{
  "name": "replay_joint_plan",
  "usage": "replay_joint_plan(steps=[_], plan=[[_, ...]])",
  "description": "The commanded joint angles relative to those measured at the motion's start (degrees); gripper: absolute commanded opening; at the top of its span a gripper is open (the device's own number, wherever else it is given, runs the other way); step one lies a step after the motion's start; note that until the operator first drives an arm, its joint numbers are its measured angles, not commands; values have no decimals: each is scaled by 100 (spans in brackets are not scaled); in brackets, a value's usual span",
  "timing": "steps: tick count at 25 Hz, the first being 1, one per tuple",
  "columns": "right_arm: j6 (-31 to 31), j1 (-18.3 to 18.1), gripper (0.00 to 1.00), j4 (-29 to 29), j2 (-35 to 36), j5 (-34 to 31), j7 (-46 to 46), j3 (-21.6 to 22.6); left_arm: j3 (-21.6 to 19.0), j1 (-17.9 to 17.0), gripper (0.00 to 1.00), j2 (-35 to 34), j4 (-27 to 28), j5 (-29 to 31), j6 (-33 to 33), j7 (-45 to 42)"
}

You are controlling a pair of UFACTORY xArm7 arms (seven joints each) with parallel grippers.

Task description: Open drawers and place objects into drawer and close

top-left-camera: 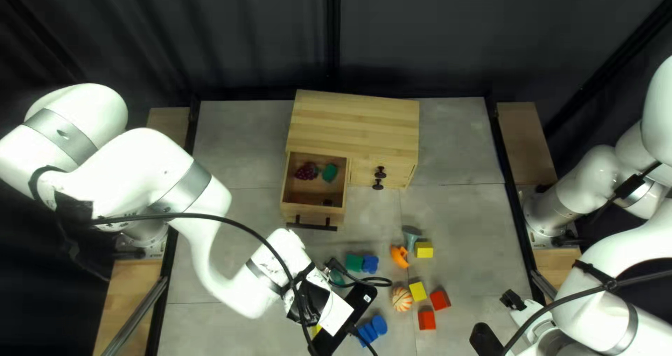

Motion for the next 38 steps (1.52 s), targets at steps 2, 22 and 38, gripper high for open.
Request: replay_joint_plan(steps=[2, 22, 38], plan=[[0, 0, 100, 0, 0, 0, 0, 0, 56, 78, 100, 85, -162, 0, -220, -11], [0, 0, 100, 0, 0, 0, 0, 0, 154, 372, 0, 309, -623, 27, -1014, 232], [0, 0, 100, 0, 0, 0, 0, 0, -223, 194, 0, -815, 223, -632, 933, 326]])
